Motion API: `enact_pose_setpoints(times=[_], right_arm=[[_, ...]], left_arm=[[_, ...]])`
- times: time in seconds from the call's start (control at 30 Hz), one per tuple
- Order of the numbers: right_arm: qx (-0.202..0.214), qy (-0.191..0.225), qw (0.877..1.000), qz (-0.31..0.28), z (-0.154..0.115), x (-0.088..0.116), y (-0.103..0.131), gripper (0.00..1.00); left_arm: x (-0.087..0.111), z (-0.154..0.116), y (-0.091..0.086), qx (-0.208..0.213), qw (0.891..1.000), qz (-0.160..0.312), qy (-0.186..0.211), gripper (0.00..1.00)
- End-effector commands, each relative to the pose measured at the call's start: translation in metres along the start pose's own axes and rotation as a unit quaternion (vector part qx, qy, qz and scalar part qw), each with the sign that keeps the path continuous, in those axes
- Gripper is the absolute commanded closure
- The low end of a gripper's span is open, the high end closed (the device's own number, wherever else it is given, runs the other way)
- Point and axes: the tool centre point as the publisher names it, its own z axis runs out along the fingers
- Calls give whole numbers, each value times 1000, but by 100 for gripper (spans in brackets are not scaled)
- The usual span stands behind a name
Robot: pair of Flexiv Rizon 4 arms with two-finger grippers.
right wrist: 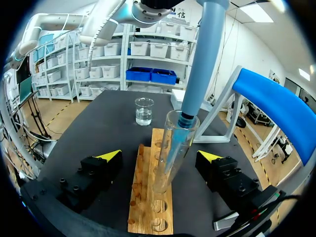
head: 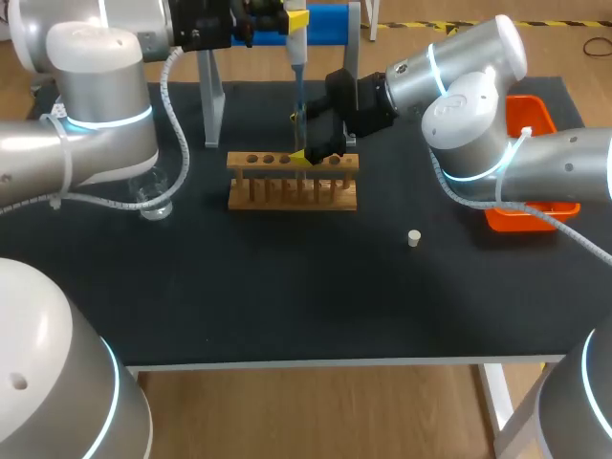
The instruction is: Invert the test tube, pick up the pipette, mount the tip to pipette, aspirate from beaker and dispense into the tube, eject the tip, return the pipette, and cap with the stopper.
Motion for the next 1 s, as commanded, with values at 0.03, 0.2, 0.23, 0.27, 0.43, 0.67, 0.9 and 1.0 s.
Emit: enact_pose_setpoints(times=[0.03, 0.2, 0.23, 0.27, 0.43, 0.67, 0.9, 1.0], right_arm=[[2, 1, 1000, 0, -1, 0, 0, 0], [2, 1, 1000, 0, -1, 0, 0, 0], [2, 1, 1000, 0, -1, 0, 0, 0], [2, 1, 1000, 0, -1, 0, 0, 0], [2, 1, 1000, 0, -1, 0, 0, 0], [2, 1, 1000, 0, -1, 0, 0, 0], [2, 1, 1000, 0, -1, 0, 0, 0], [2, 1, 1000, 0, -1, 0, 0, 0]], left_arm=[[-2, 2, 1, 1, 1000, 0, -1, 100], [-3, 2, 2, 0, 1000, -2, -1, 100], [-3, 2, 2, 0, 1000, -2, -1, 100], [-3, 2, 3, 0, 1000, -2, -1, 100], [-4, 2, 3, 0, 1000, -3, -1, 100], [-4, 3, 3, -1, 1000, -1, 0, 100], [-3, 3, 2, -1, 1000, -1, 0, 100], [-3, 3, 2, -1, 1000, -1, 0, 100]])
